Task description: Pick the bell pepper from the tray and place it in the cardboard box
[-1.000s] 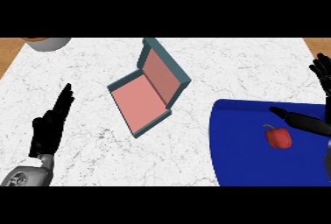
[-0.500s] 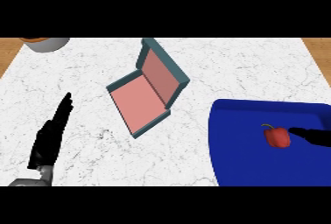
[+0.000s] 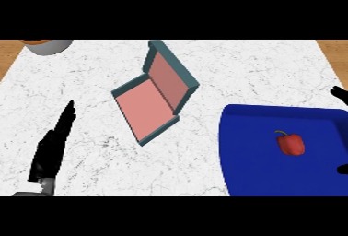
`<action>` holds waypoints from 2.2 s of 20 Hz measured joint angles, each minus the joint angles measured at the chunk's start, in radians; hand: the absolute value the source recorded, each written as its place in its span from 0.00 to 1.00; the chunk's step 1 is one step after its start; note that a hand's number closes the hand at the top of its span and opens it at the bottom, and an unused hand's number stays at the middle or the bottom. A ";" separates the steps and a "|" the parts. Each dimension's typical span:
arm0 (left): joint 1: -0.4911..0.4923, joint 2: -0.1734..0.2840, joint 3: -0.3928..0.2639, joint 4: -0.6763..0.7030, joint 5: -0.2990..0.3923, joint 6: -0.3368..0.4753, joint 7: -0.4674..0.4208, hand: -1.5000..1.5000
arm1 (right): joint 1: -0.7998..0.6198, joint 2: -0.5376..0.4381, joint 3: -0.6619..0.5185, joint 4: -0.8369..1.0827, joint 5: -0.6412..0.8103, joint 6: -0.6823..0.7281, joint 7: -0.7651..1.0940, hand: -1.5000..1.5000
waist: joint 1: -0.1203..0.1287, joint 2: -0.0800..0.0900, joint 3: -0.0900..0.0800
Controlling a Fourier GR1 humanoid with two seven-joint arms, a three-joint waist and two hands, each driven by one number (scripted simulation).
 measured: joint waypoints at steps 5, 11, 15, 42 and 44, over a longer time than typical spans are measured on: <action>-0.010 0.008 0.015 -0.015 0.002 -0.019 0.020 0.50 | 0.000 0.008 0.085 -0.115 0.053 0.109 0.202 0.00 | 0.002 0.001 0.002; -0.013 -0.001 0.037 -0.044 -0.012 -0.044 0.045 0.50 | 0.001 0.101 0.134 -0.175 0.155 0.157 0.355 0.00 | 0.002 0.002 0.003; -0.004 -0.026 0.050 -0.028 -0.036 -0.048 0.021 0.50 | -0.011 0.171 0.146 -0.154 0.233 0.166 0.392 0.00 | 0.003 0.003 0.004; 0.007 -0.119 0.146 -0.041 -0.127 -0.151 0.017 0.50 | -0.012 0.407 0.022 0.018 0.531 0.196 0.223 0.00 | 0.003 0.003 0.004; 0.015 -0.119 0.158 -0.045 -0.125 -0.163 0.014 0.50 | -0.036 0.427 0.017 0.040 0.546 0.201 0.225 0.00 | 0.004 0.003 0.004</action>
